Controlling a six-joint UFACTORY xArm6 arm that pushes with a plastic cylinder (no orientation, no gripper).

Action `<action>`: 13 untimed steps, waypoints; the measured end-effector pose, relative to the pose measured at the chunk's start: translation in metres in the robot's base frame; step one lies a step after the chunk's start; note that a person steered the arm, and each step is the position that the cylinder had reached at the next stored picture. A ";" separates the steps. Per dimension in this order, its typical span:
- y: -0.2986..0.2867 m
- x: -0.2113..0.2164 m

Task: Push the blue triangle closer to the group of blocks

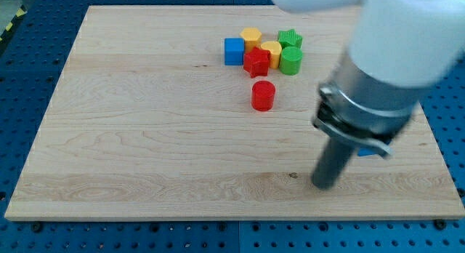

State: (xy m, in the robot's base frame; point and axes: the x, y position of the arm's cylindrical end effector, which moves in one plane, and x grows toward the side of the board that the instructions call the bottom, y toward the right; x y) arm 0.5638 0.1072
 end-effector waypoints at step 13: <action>0.107 -0.176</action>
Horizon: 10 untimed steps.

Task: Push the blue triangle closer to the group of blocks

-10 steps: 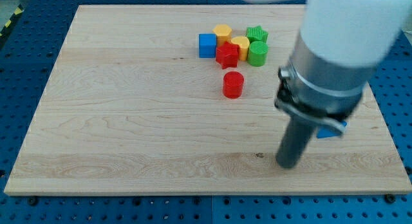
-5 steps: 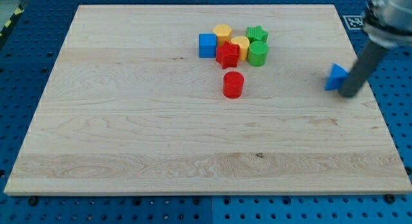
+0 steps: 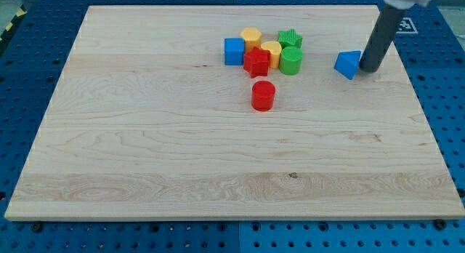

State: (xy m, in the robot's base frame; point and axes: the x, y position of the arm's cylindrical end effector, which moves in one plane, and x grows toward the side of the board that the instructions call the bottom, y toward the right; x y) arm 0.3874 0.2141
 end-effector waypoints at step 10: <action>-0.076 -0.030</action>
